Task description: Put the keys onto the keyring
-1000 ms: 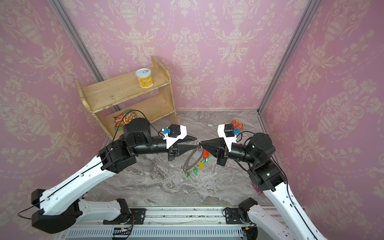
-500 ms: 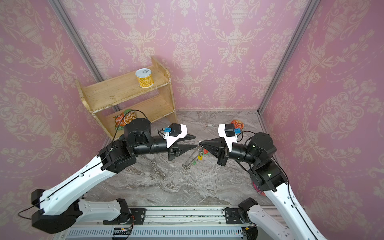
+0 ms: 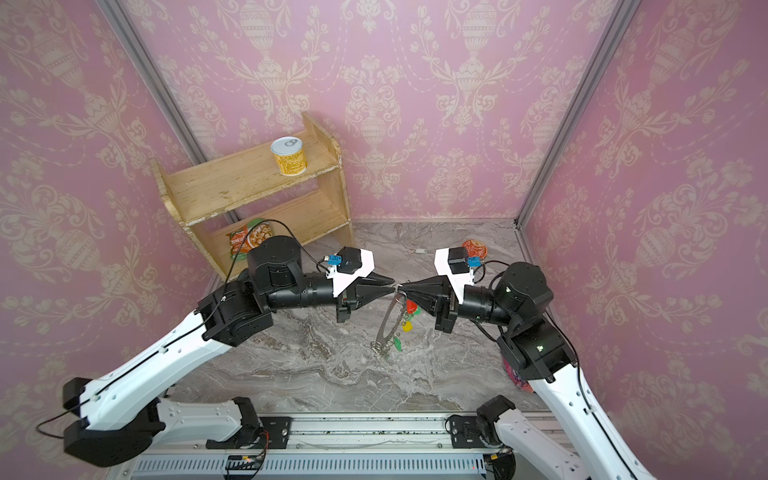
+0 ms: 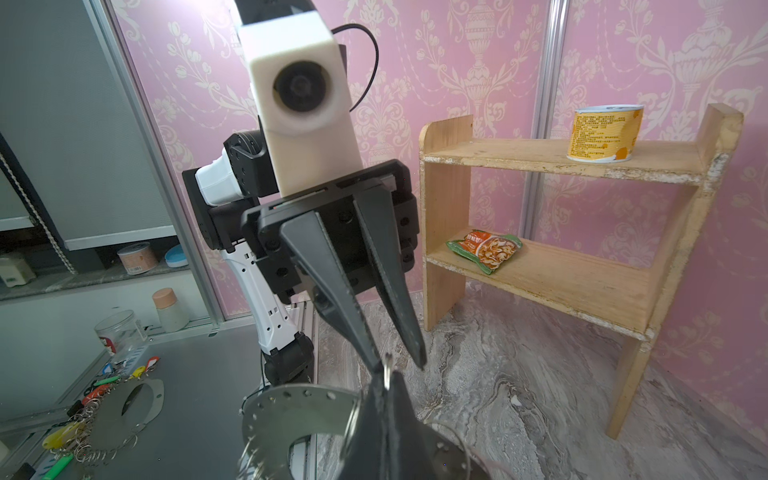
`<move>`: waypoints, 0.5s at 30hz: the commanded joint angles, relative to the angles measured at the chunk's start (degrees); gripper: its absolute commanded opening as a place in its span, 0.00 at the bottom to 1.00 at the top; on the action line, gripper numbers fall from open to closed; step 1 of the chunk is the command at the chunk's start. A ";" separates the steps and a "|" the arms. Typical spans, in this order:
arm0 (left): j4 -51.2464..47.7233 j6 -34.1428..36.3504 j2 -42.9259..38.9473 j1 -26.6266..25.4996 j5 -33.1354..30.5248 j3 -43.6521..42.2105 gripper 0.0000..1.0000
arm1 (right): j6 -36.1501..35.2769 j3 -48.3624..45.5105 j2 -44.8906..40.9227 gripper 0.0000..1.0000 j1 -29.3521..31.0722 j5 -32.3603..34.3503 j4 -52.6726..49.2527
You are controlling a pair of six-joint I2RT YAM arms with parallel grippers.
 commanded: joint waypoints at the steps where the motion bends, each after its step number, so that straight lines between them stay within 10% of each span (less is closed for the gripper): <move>1: 1.33 -1.58 0.77 0.43 3.48 0.60 0.16 | -1.27 2.52 -0.25 0.00 0.37 -0.92 0.70; 15: 2.16 -0.96 1.20 0.34 5.40 1.11 0.00 | -3.01 4.03 0.18 0.06 0.67 1.17 -3.05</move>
